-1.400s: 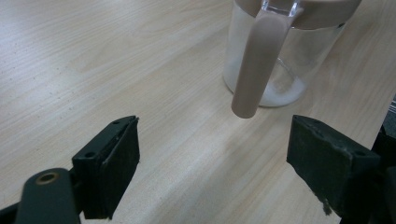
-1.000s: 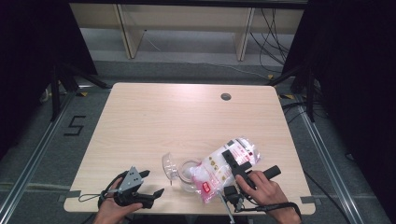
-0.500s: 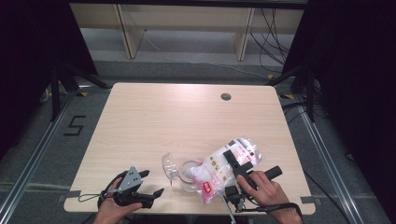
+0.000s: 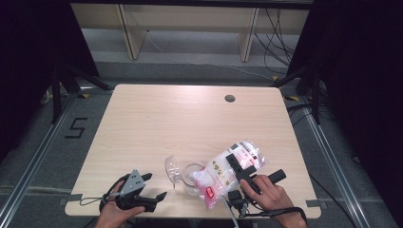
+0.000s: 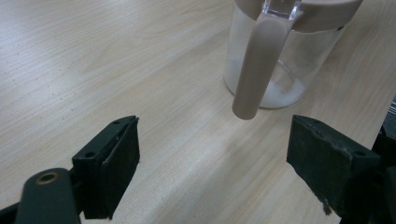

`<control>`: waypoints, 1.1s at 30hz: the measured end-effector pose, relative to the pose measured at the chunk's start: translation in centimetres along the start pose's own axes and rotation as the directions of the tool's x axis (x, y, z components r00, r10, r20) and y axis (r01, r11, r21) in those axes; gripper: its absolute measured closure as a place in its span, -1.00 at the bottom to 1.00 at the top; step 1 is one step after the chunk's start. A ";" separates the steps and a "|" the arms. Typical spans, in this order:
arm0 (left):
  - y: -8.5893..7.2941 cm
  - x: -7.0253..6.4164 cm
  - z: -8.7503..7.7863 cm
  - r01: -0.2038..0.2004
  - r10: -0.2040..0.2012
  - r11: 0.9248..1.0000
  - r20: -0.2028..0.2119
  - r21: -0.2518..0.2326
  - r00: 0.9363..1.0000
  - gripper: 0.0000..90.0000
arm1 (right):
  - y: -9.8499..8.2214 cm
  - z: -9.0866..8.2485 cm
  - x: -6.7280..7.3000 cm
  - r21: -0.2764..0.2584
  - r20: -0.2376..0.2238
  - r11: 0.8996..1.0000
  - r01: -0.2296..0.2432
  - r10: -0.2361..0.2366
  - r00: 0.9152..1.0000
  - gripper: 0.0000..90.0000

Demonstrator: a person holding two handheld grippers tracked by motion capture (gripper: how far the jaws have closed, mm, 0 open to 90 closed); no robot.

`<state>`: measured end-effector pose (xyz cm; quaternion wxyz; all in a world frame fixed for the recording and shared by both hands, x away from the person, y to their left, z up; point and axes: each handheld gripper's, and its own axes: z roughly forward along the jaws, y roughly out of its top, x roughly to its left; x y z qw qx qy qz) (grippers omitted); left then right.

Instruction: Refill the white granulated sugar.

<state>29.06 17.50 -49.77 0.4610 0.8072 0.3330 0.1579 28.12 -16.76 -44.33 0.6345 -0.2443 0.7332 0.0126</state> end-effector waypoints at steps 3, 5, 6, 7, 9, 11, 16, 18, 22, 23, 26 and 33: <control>0.0 0.0 0.0 0.006 -0.006 1.000 0.000 0.000 1.000 -0.63 | 0.2 -0.1 0.0 -0.007 -0.004 1.000 -0.004 0.004 1.000 0.13; 0.0 0.0 0.0 0.003 -0.003 1.000 -0.003 0.001 1.000 -0.63 | 0.4 -0.1 0.0 -0.010 -0.005 1.000 -0.013 0.013 1.000 0.13; 0.0 0.0 0.0 0.003 -0.003 1.000 -0.003 0.001 1.000 -0.63 | 0.4 -0.1 0.0 -0.010 -0.005 1.000 -0.013 0.013 1.000 0.13; 0.0 0.0 0.0 0.001 -0.001 1.000 0.002 0.000 1.000 -0.63 | 0.5 -0.1 -0.2 -0.017 0.000 1.000 0.008 -0.008 1.000 0.13; 0.0 0.0 0.0 0.003 -0.003 1.000 0.002 0.000 1.000 -0.63 | 0.6 -0.2 -0.2 -0.019 0.004 1.000 0.011 -0.011 1.000 0.13; 0.0 0.0 0.0 0.000 0.000 1.000 -0.001 0.001 1.000 -0.63 | 0.7 -0.3 -0.1 -0.018 -0.002 1.000 -0.001 0.001 1.000 0.13; 0.0 0.0 0.0 0.003 -0.003 1.000 0.002 -0.002 1.000 -0.63 | 0.9 -0.3 -0.2 -0.024 0.005 1.000 0.010 -0.010 1.000 0.14; 0.0 0.0 0.0 0.002 -0.002 1.000 0.002 -0.001 1.000 -0.63 | 0.8 -0.3 -0.2 -0.022 0.000 1.000 0.003 -0.003 1.000 0.14; 0.0 0.0 0.0 -0.002 0.002 1.000 -0.001 0.003 1.000 -0.63 | 0.9 -0.4 -0.3 -0.023 0.009 1.000 0.013 -0.013 1.000 0.14; 0.0 0.0 0.0 -0.002 0.002 1.000 -0.001 0.002 1.000 -0.63 | 0.9 -0.4 -0.3 -0.023 0.008 1.000 0.014 -0.014 1.000 0.14; 0.0 0.1 0.0 -0.002 0.002 1.000 -0.001 0.003 1.000 -0.63 | 0.9 -0.4 -0.4 -0.022 -0.002 1.000 0.014 -0.014 1.000 0.14; 0.0 0.0 0.0 0.003 -0.003 1.000 0.004 -0.002 1.000 -0.63 | 0.0 -0.2 -0.2 -0.007 -0.012 1.000 -0.002 0.002 1.000 0.15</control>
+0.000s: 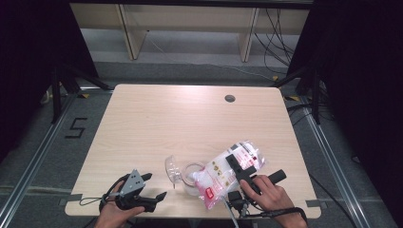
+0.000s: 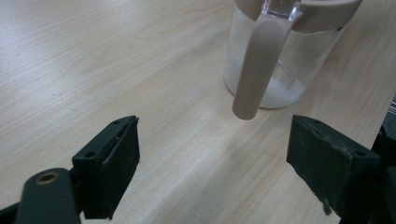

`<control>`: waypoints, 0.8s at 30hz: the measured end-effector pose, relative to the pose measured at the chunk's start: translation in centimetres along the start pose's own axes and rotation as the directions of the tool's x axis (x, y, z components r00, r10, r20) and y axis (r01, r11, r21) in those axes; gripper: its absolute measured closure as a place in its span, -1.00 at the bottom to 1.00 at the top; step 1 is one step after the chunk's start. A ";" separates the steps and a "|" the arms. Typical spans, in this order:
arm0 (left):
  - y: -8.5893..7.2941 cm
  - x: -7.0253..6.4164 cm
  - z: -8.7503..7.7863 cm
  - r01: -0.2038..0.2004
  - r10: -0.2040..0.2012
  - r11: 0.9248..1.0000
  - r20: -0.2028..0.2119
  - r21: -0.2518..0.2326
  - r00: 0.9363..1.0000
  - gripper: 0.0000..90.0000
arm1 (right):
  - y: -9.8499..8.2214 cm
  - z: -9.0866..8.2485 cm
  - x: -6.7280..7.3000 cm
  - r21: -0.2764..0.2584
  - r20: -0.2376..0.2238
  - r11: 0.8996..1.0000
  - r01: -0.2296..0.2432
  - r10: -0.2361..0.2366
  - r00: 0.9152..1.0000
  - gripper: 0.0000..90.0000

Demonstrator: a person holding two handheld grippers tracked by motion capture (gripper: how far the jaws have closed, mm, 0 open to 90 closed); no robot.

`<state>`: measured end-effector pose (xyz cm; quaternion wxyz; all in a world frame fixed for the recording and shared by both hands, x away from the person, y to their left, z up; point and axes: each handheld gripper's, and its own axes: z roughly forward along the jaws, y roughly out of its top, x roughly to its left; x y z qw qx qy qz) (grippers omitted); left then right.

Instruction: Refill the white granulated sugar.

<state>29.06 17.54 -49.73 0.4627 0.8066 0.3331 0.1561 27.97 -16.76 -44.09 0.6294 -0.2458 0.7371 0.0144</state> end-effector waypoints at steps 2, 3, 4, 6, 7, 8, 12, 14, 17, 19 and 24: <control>0.0 0.0 0.0 -0.001 0.001 1.000 -0.002 0.004 1.000 -0.63 | -0.1 -0.1 0.0 0.011 -0.006 1.000 -0.003 0.003 1.000 0.15; 0.0 0.0 0.0 -0.001 0.001 1.000 -0.003 0.002 1.000 -0.63 | -0.2 0.0 -0.1 0.002 0.004 1.000 0.011 -0.011 1.000 0.15; 0.0 0.0 0.0 0.000 0.000 1.000 -0.001 0.001 1.000 -0.63 | -0.2 -0.1 0.0 0.012 0.004 1.000 -0.005 0.005 1.000 0.15; 0.0 0.0 0.0 -0.001 0.001 1.000 0.003 0.003 1.000 -0.63 | -0.3 0.0 0.0 0.009 0.005 1.000 0.000 0.000 1.000 0.15; 0.0 0.0 0.0 -0.002 0.002 1.000 0.003 0.003 1.000 -0.63 | -0.3 -0.1 0.0 0.010 0.006 1.000 -0.001 0.001 1.000 0.15; 0.0 0.0 0.0 -0.002 0.002 1.000 0.003 0.004 1.000 -0.63 | -0.4 0.0 -0.2 0.005 0.002 1.000 0.013 -0.013 1.000 0.15; 0.0 -0.1 0.0 0.006 -0.006 1.000 0.000 -0.011 1.000 -0.63 | -0.6 -0.1 -0.1 0.016 0.006 1.000 -0.007 0.007 1.000 0.15; 0.0 -0.1 0.0 0.004 -0.004 1.000 -0.001 -0.007 1.000 -0.63 | -0.6 -0.1 -0.2 0.019 -0.004 1.000 0.006 -0.006 1.000 0.15; 0.0 0.0 0.0 -0.015 0.015 1.000 0.000 -0.011 1.000 -0.63 | -0.8 -0.2 -0.1 0.022 0.005 1.000 -0.016 0.016 1.000 0.16; 0.0 0.1 0.0 -0.017 0.018 1.000 0.003 -0.012 1.000 -0.63 | -0.9 -0.2 -0.1 0.025 0.003 0.999 -0.019 0.019 1.000 0.16; 0.1 0.2 -0.1 -0.031 0.031 1.000 0.001 -0.001 1.000 -0.63 | -1.1 -0.2 -0.3 0.024 0.009 1.000 -0.011 0.011 1.000 0.16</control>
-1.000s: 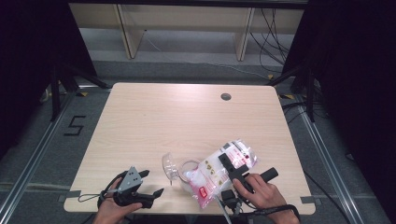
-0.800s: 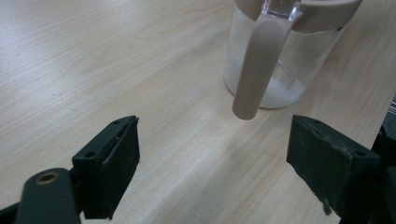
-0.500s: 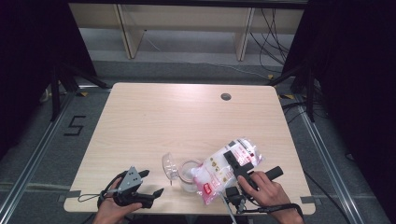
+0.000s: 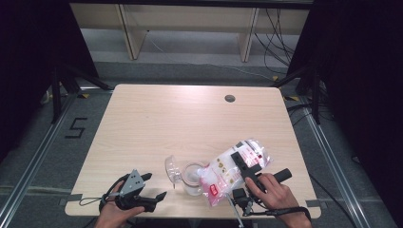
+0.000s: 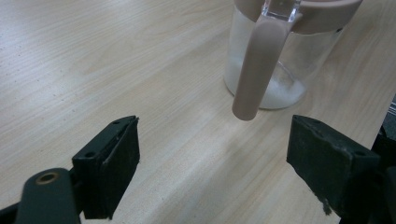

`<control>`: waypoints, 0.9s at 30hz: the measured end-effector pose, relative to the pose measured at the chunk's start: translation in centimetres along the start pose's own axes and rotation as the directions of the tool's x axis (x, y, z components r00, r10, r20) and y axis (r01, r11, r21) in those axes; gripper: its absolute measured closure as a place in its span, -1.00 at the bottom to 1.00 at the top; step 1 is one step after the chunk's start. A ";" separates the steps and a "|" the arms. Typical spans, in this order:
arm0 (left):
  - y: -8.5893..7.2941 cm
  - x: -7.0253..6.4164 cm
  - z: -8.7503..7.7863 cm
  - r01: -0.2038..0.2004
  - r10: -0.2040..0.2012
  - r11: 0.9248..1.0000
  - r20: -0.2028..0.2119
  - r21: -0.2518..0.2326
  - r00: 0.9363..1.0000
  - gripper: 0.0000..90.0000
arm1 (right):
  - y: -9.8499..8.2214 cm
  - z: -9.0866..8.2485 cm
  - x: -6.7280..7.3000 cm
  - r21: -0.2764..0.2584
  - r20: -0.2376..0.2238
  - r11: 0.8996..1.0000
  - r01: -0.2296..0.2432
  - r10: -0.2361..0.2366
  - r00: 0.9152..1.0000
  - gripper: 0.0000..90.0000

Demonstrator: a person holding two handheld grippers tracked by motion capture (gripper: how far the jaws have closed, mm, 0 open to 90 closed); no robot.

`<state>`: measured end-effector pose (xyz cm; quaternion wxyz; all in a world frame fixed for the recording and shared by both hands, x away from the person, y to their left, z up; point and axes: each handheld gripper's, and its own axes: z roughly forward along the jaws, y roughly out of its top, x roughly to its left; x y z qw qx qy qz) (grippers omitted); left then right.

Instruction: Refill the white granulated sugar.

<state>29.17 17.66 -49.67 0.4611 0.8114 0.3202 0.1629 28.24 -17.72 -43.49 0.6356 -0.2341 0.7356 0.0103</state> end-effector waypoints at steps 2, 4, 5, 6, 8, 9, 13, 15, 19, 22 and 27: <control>0.0 0.0 -0.1 -0.005 0.005 1.000 0.002 0.012 1.000 -0.63 | -0.1 0.0 -0.1 0.002 0.001 1.000 0.005 -0.005 1.000 0.16; 0.0 0.1 -0.1 -0.007 0.007 1.000 0.002 0.012 1.000 -0.63 | -0.1 -0.1 0.0 0.011 0.001 1.000 -0.008 0.008 1.000 0.16; 0.0 0.0 -0.1 -0.005 0.005 1.000 0.001 0.011 1.000 -0.63 | -0.1 -0.1 0.0 0.011 0.001 1.000 -0.008 0.008 1.000 0.16; 0.0 0.0 0.0 0.000 0.000 1.000 0.001 -0.001 1.000 -0.63 | -0.2 -0.2 0.1 0.017 -0.001 0.999 -0.028 0.028 1.000 0.16; 0.0 0.0 0.0 0.005 -0.005 1.000 -0.005 0.002 1.000 -0.63 | -0.2 -0.2 0.0 0.015 0.003 1.000 -0.028 0.027 1.000 0.16; 0.0 0.0 0.0 0.005 -0.005 1.000 -0.005 0.002 1.000 -0.63 | -0.2 -0.2 0.0 0.015 0.003 1.000 -0.028 0.027 1.000 0.16; 0.0 0.0 -0.1 -0.004 0.004 1.000 -0.006 0.011 1.000 -0.63 | -0.2 -0.3 -0.1 0.012 0.004 1.000 -0.021 0.021 1.000 0.16; 0.0 0.1 -0.1 -0.005 0.005 1.000 -0.006 0.012 1.000 -0.63 | -0.2 -0.3 -0.1 0.012 0.003 1.000 -0.022 0.022 1.000 0.16; 0.0 0.1 -0.1 -0.005 0.005 1.000 -0.006 0.012 1.000 -0.63 | -0.2 -0.3 -0.1 0.014 0.001 1.000 -0.022 0.022 1.000 0.17; 0.0 0.1 -0.1 -0.002 0.003 1.000 -0.006 0.010 1.000 -0.63 | -0.2 -0.2 0.0 0.013 -0.003 1.000 -0.025 0.025 1.000 0.17; 0.0 0.1 -0.1 0.000 0.000 1.000 -0.002 0.003 1.000 -0.63 | -0.1 -0.3 -0.2 0.007 0.005 1.000 -0.010 0.010 1.000 0.17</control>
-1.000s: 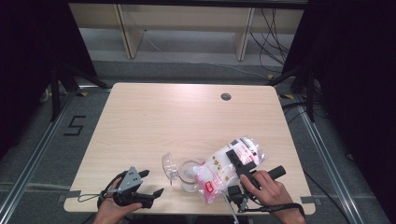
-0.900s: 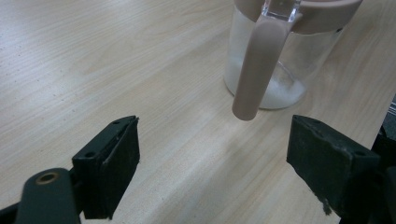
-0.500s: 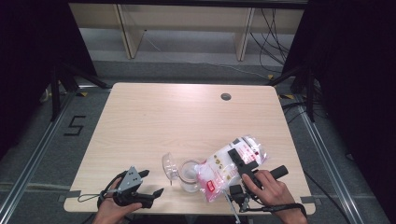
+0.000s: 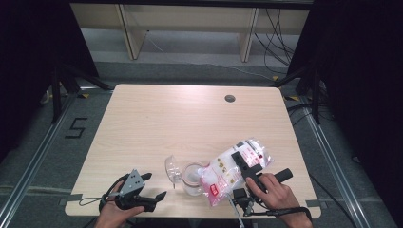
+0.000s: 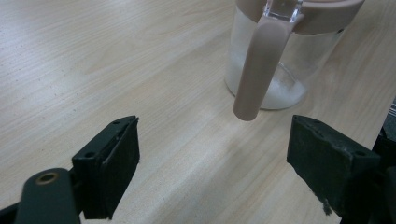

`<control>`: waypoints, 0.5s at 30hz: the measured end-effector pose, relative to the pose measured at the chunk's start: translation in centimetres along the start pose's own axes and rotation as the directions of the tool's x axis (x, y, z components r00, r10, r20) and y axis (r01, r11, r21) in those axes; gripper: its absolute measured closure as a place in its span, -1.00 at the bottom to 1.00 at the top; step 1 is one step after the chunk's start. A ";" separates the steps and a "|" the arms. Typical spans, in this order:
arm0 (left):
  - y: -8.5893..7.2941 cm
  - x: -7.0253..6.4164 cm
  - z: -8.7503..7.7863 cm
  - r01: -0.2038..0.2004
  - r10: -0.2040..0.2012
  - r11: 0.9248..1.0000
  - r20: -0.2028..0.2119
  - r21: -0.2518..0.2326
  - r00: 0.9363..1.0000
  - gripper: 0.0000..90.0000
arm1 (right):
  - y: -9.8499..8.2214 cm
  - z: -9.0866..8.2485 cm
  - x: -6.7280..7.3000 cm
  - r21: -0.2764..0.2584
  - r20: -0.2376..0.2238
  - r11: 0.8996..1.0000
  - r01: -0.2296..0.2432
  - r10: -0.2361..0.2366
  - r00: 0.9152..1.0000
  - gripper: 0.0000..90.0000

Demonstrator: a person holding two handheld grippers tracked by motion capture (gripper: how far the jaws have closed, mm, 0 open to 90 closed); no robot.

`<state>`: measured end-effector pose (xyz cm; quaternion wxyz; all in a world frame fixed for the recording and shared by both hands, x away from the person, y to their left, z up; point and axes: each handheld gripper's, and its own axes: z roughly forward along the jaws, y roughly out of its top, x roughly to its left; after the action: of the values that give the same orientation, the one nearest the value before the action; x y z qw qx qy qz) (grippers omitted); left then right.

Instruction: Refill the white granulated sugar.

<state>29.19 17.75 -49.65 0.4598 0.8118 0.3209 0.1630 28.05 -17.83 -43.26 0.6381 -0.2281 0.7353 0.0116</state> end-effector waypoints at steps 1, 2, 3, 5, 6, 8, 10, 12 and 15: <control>0.0 0.0 0.0 0.003 -0.003 1.000 -0.001 0.000 1.000 -0.63 | 0.0 0.1 -0.2 -0.017 0.005 1.000 0.026 -0.026 1.000 0.17; 0.0 0.0 0.0 0.003 -0.003 1.000 -0.001 0.000 1.000 -0.63 | 0.0 0.0 -0.1 -0.004 -0.001 1.000 0.005 -0.005 1.000 0.17; 0.0 0.0 0.0 0.001 -0.001 1.000 -0.001 0.000 1.000 -0.63 | 0.0 0.0 -0.1 -0.004 -0.001 1.000 0.005 -0.005 1.000 0.17; 0.0 0.0 -0.1 0.002 -0.002 1.000 -0.005 0.001 1.000 -0.63 | 0.0 0.0 -0.1 0.000 -0.002 1.000 0.003 -0.003 1.000 0.17; 0.0 0.0 0.0 0.004 -0.004 1.000 -0.008 -0.001 1.000 -0.63 | -0.1 -0.1 -0.1 0.000 -0.002 1.000 -0.001 0.001 1.000 0.17; 0.0 0.0 -0.1 0.018 -0.018 1.000 -0.012 0.005 1.000 -0.63 | -0.1 -0.1 -0.1 -0.001 -0.002 1.000 0.003 -0.003 1.000 0.17; 0.0 0.1 -0.1 0.005 -0.005 1.000 -0.013 0.003 1.000 -0.63 | -0.1 -0.1 -0.1 0.003 -0.002 1.000 -0.001 0.001 1.000 0.17; 0.0 0.1 0.0 0.003 -0.003 1.000 -0.014 -0.005 1.000 -0.63 | -0.1 0.0 0.0 0.002 -0.004 1.000 -0.002 0.002 1.000 0.17; 0.0 0.1 -0.1 0.003 -0.003 1.000 -0.011 0.000 1.000 -0.63 | -0.1 0.0 0.1 0.004 -0.008 1.000 -0.003 0.003 1.000 0.17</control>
<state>29.23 17.85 -49.61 0.4583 0.8103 0.3248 0.1668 28.11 -17.92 -43.37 0.6356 -0.2257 0.7382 0.0102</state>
